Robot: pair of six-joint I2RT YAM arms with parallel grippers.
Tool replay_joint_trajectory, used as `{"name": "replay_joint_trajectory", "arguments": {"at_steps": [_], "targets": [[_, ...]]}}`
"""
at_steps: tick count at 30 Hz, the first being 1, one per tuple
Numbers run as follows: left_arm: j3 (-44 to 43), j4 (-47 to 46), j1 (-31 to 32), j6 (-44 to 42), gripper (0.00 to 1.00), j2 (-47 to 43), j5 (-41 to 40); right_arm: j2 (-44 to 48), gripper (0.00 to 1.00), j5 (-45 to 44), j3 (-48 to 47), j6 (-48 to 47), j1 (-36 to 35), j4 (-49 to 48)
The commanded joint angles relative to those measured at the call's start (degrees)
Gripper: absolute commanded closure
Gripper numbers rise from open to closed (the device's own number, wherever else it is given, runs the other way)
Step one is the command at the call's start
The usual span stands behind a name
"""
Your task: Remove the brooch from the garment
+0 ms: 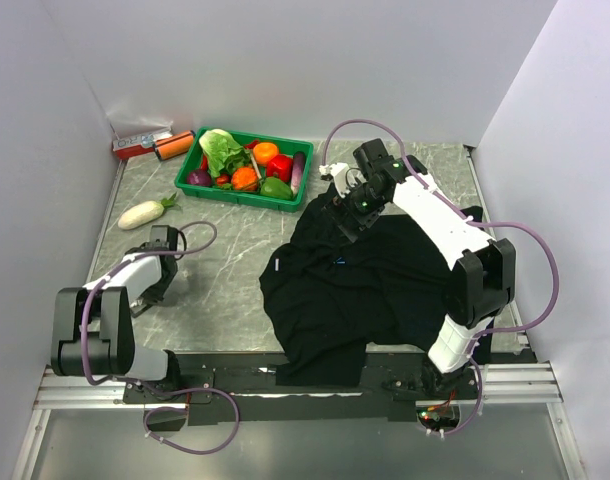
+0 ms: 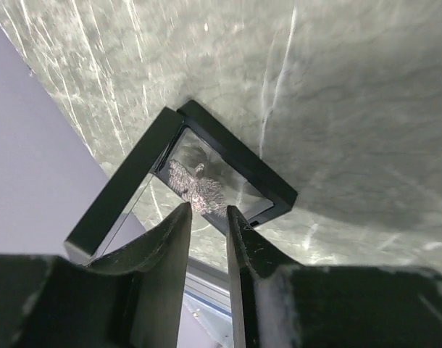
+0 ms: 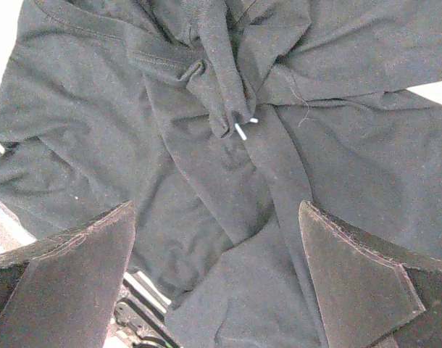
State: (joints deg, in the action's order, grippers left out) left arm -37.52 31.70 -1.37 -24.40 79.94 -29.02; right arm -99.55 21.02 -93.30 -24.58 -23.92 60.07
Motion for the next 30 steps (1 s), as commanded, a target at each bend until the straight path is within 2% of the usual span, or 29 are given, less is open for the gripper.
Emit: {"name": "replay_joint_trajectory", "arguments": {"at_steps": [1, 8, 10, 11, 12, 18, 20, 22, 26, 27, 30], "targets": [[-3.52, 3.18, 1.1, 5.06, 0.68, 0.04, 1.41, 2.08, 0.0, 0.69, -0.13, -0.56, -0.51, 0.92], [-6.34, 7.84, 1.01, 7.09, 0.65, -0.66, 7.28, 2.6, 0.0, 0.87, 0.31, -0.65, -0.51, 0.92], [-8.43, 11.6, 2.41, 7.09, 0.47, -2.76, 11.5, 3.04, 0.0, 0.69, 0.57, -0.47, -0.42, 0.75], [-9.32, 12.84, 2.59, 6.91, 0.32, -3.99, 16.14, 3.13, 0.0, 0.08, 0.66, -0.38, -0.51, 0.31], [-10.29, 13.81, 3.12, 6.57, 0.04, -6.79, 18.71, 3.65, 0.0, -0.62, 0.49, 0.4, -0.42, 0.05], [-21.09, 17.43, 4.0, 5.06, 0.04, -17.45, 41.71, 4.53, 0.0, -12.9, -5.3, 8.31, 0.02, -4.42], [-25.49, 15.34, 4.0, 6.55, 0.04, -18.67, 45.0, 4.36, 0.0, -15.38, -7.76, 9.72, 0.1, -5.4], [-28.91, 11.65, 4.0, 9.1, 0.04, -19.56, 46.06, 4.19, 0.0, -17.49, -11.9, 11.13, 0.1, -6.54], [-32.61, -3.72, 4.0, 13.06, 0.04, -22.1, 42.3, 3.49, 0.0, -23.02, -20.06, 13.59, 0.02, -8.74], [-33.84, -11.24, 4.0, 15.24, 0.04, -22.2, 41.24, 2.79, 0.0, -24.69, -24.69, 14.46, 0.1, -8.92], [-37.69, -22.52, 4.0, 18.95, 0.04, -20.71, 37.46, 1.47, 0.0, -29.44, -34.37, 14.3, 0.63, -8.13]]}}
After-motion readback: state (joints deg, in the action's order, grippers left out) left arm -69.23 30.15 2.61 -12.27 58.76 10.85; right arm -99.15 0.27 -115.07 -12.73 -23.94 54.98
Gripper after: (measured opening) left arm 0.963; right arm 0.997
